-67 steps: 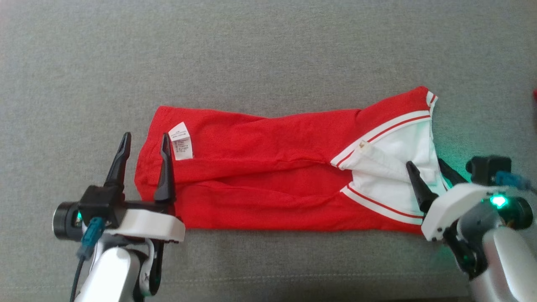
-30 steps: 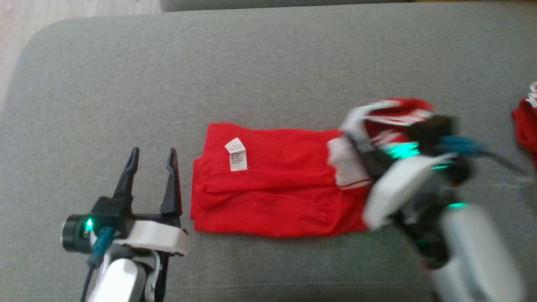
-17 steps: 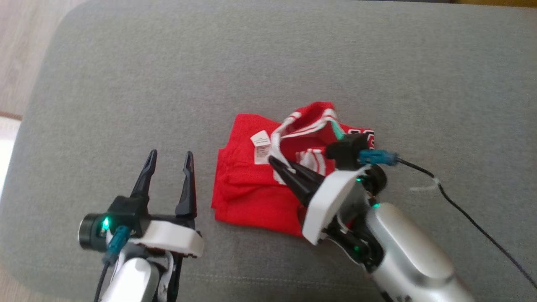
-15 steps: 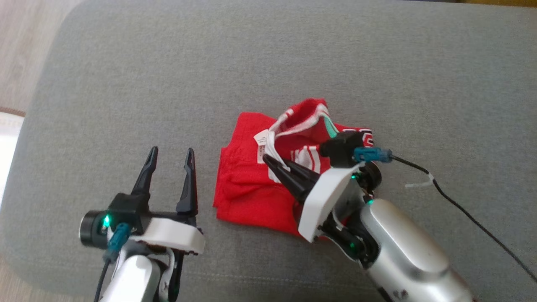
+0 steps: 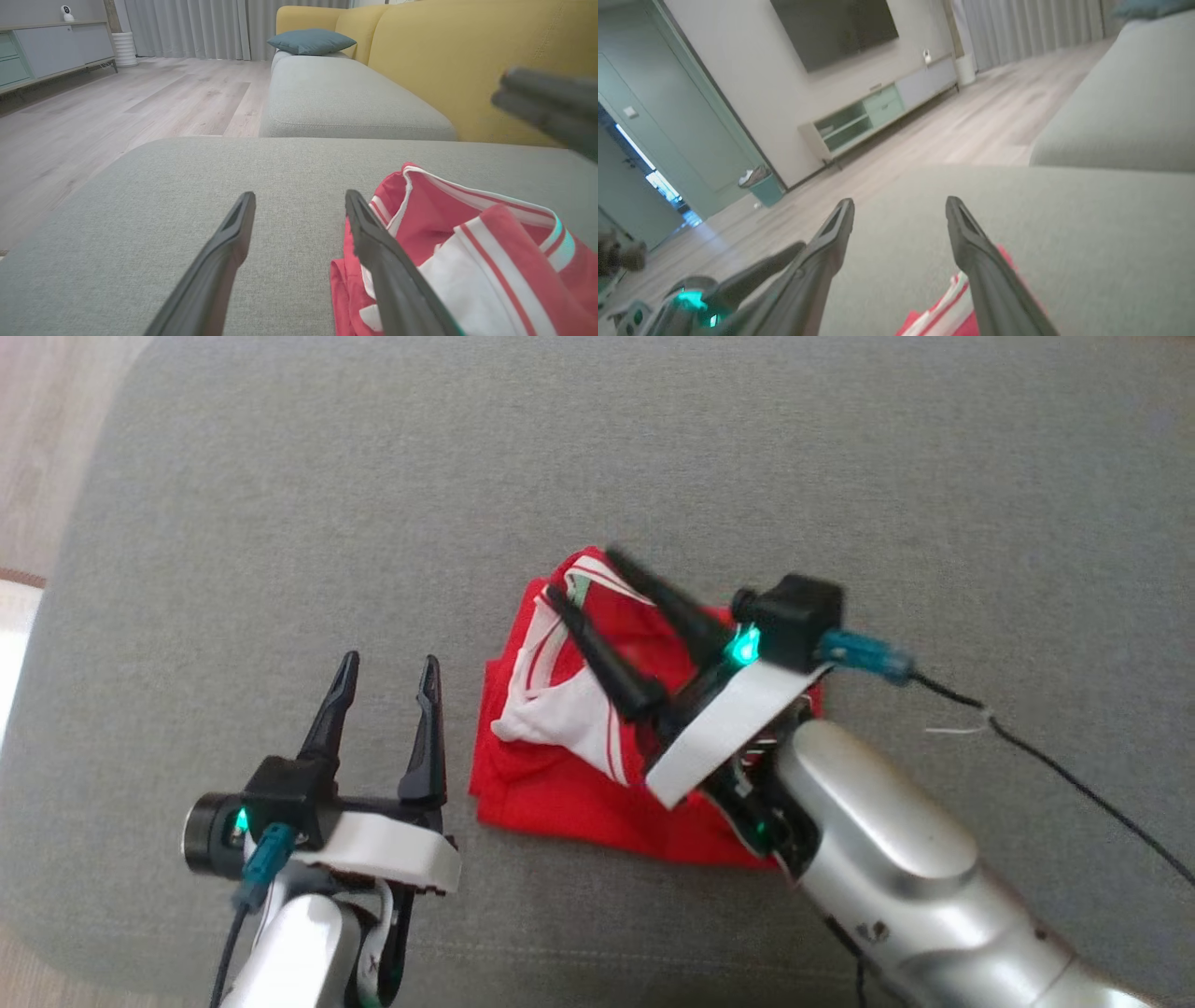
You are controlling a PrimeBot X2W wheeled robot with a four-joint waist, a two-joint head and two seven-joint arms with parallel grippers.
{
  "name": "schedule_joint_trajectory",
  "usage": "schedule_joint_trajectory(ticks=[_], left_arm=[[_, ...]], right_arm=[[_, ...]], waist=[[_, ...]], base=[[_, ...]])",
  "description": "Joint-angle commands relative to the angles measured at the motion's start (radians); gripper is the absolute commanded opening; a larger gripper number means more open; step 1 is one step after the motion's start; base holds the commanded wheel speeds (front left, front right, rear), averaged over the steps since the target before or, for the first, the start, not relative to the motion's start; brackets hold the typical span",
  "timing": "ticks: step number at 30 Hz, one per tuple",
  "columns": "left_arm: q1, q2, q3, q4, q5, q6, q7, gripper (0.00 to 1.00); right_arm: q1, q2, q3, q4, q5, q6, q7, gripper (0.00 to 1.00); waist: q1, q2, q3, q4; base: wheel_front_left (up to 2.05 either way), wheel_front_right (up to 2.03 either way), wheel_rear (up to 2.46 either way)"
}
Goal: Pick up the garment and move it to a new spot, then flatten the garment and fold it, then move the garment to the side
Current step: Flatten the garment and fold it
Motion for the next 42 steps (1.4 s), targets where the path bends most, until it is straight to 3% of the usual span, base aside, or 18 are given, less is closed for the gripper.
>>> schedule_joint_trajectory(ticks=[1, 7, 13, 19, 28, 41, 42], left_arm=[[-0.034, 0.008, 0.039, -0.028, 0.009, 0.0, -0.012, 1.0], [-0.026, 0.018, 0.052, -0.032, 0.02, 0.01, -0.012, 1.0], [-0.021, 0.032, 0.062, -0.04, 0.03, 0.02, -0.012, 1.0], [-0.015, 0.045, 0.069, -0.048, 0.033, 0.029, -0.012, 1.0], [-0.004, 0.062, 0.073, -0.066, 0.032, 0.04, -0.009, 1.0], [-0.001, 0.071, 0.068, -0.077, 0.029, 0.049, -0.005, 1.0], [-0.002, 0.072, 0.067, -0.078, 0.029, 0.05, -0.004, 1.0]], right_arm=[[-0.021, 0.024, -0.01, -0.045, -0.015, 0.004, -0.028, 1.0], [0.039, -0.019, -0.197, -0.156, -0.155, 0.004, -0.095, 1.0], [0.209, -0.086, -0.456, -0.283, -0.312, 0.004, -0.049, 1.0], [0.403, -0.085, -0.638, -0.407, -0.402, 0.004, 0.015, 1.0], [0.55, -0.038, -0.704, -0.527, -0.452, 0.004, 0.06, 1.0], [0.569, -0.017, -0.699, -0.541, -0.439, 0.004, 0.083, 1.0], [0.568, -0.017, -0.69, -0.533, -0.434, 0.004, 0.091, 0.73]], waist=[[0.0, -0.0001, -0.001, -0.01], [0.0, -0.0001, -0.007, -0.051], [0.0, -0.0001, -0.015, -0.087], [0.0, -0.0001, -0.025, -0.113], [0.0, -0.0001, -0.029, -0.127], [0.0, -0.0001, -0.027, -0.127], [0.0, -0.0001, -0.025, -0.127]], base=[[0.0, 0.0, 0.0], [0.0, 0.0, 0.0], [0.0, 0.0, 0.0], [0.0, 0.0, 0.0], [0.0, 0.0, 0.0], [0.0, 0.0, 0.0], [0.0, 0.0, 0.0]])
